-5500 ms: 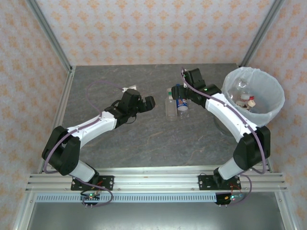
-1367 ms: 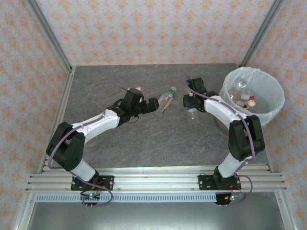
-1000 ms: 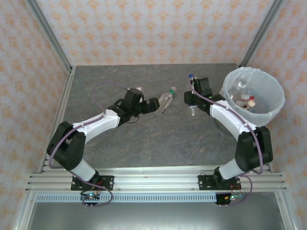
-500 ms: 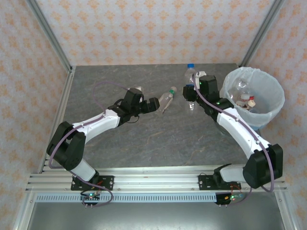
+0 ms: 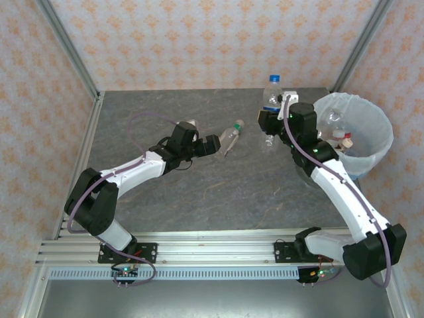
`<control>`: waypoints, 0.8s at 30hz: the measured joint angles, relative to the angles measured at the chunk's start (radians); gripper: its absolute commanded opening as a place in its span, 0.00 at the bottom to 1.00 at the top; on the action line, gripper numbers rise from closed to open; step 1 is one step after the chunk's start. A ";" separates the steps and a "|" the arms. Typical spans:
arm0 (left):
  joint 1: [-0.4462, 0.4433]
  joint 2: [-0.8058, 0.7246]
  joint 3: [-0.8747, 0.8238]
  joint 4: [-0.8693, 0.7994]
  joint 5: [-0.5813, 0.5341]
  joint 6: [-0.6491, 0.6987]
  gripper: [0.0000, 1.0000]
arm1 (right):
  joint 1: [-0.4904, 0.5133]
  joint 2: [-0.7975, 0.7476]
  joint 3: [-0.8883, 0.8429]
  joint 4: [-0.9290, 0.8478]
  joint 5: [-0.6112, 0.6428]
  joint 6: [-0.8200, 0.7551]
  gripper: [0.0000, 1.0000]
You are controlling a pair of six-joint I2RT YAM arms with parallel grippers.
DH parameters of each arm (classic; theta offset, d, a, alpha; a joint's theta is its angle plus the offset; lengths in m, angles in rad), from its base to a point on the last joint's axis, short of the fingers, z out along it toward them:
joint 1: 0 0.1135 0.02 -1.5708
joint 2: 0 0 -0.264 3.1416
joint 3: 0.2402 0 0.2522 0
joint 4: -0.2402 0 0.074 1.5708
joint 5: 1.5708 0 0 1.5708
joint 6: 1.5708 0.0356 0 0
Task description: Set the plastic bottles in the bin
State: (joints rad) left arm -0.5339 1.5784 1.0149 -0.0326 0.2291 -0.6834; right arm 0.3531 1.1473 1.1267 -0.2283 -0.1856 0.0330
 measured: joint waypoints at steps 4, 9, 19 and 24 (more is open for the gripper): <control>0.000 0.000 0.000 0.000 0.000 0.000 1.00 | 0.000 -0.040 0.039 -0.009 0.048 -0.001 0.30; 0.000 0.000 0.000 0.000 0.000 -0.001 1.00 | 0.000 -0.092 0.090 -0.052 0.134 -0.024 0.30; 0.000 0.000 0.000 0.019 0.025 -0.001 1.00 | 0.000 -0.173 0.106 -0.119 0.417 -0.193 0.29; 0.000 0.000 0.000 0.077 0.060 -0.001 1.00 | -0.037 -0.185 0.108 -0.124 0.520 -0.266 0.29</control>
State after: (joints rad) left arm -0.5339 1.5780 1.0149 0.0441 0.2890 -0.6842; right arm 0.3157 0.9619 1.2343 -0.3527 0.3347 -0.2333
